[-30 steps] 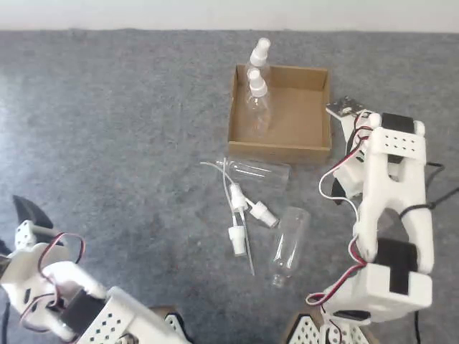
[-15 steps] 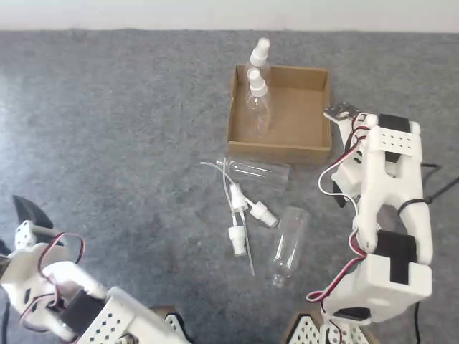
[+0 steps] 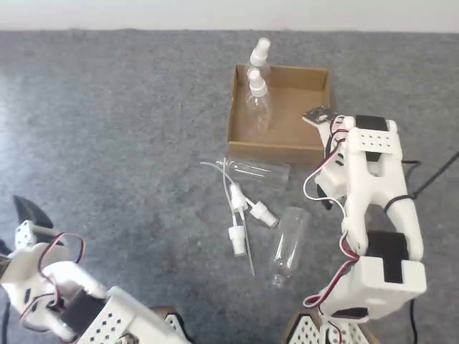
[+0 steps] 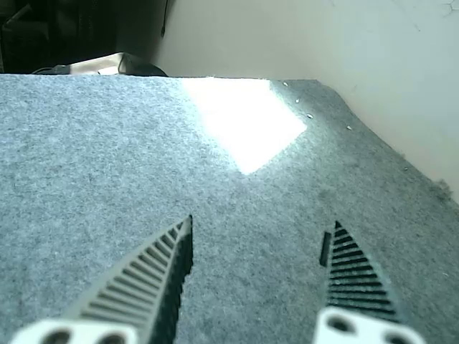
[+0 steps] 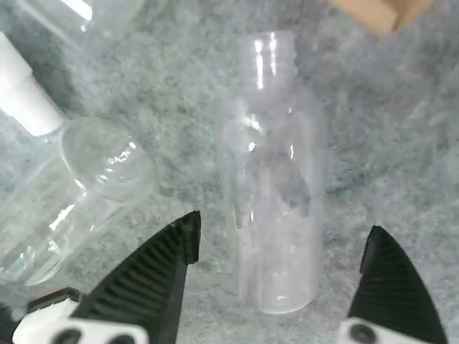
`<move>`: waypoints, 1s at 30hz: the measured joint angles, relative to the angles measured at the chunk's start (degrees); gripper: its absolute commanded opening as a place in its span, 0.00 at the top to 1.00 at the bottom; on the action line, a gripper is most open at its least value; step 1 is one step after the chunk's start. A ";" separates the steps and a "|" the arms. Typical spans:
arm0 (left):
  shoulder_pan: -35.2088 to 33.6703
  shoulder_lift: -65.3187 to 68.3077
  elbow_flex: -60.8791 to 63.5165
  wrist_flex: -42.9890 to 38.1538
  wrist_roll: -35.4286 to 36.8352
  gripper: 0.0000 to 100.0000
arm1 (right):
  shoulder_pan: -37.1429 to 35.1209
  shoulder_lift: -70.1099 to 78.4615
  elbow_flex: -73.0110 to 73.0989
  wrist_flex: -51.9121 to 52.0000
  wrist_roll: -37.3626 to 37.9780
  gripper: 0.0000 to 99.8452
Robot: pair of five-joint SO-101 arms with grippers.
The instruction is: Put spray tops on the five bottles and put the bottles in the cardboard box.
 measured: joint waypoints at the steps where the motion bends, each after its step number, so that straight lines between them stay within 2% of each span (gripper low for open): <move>1: 0.00 0.00 0.00 0.00 0.00 0.73 | -0.09 0.00 0.00 -0.70 0.00 0.69; 7: 0.00 0.00 0.00 0.00 0.00 0.73 | -2.29 0.00 0.00 -2.55 0.00 0.69; 13: 0.00 0.00 0.00 0.00 0.00 0.73 | -5.71 0.00 0.00 -3.78 0.00 0.75; 20: 0.00 0.00 0.00 0.00 0.00 0.73 | -5.45 5.45 0.00 -7.74 0.00 0.76; 30: 0.00 0.00 0.00 0.00 0.00 0.73 | -5.36 9.23 -1.49 -7.82 0.00 0.76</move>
